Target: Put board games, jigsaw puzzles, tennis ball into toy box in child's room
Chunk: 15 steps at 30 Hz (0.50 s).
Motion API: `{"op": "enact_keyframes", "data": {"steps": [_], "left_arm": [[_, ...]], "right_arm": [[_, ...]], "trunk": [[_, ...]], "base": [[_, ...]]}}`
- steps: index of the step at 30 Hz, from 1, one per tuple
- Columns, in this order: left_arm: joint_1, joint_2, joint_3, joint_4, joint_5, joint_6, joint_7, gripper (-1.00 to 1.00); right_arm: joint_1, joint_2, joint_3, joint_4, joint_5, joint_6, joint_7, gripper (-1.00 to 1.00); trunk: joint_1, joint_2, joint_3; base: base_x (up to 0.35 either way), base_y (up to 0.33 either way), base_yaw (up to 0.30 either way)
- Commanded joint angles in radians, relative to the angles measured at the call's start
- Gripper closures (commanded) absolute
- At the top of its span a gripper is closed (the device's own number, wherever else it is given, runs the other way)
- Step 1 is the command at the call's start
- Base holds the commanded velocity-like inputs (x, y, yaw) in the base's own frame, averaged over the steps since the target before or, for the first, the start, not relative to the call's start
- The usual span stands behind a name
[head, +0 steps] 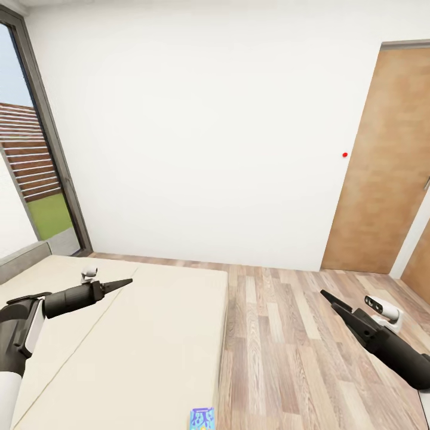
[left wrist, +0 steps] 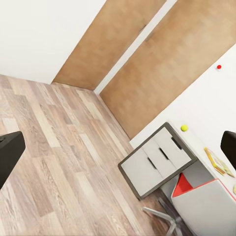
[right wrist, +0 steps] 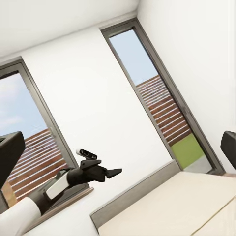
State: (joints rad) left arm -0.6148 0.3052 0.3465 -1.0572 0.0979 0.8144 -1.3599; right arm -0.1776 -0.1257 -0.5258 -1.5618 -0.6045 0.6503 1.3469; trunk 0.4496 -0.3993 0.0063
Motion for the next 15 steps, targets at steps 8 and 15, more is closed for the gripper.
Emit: {"op": "enact_keyframes", "data": {"steps": [8,15], "left_arm": [[0.0,-0.001,0.0,0.0,0.002,0.01,-0.002,-1.0],[0.0,-0.001,0.0,0.0,0.002,0.009,-0.002,-1.0]], "right_arm": [[0.0,0.0,0.001,-0.001,-0.003,0.009,-0.027,-1.0],[0.0,0.0,0.001,-0.001,-0.004,0.009,-0.03,-1.0]], "trunk": [[0.0,-0.001,0.002],[0.0,-0.001,0.006]], "base": [[0.0,-0.063,0.144],[0.0,-0.249,0.257]]}}
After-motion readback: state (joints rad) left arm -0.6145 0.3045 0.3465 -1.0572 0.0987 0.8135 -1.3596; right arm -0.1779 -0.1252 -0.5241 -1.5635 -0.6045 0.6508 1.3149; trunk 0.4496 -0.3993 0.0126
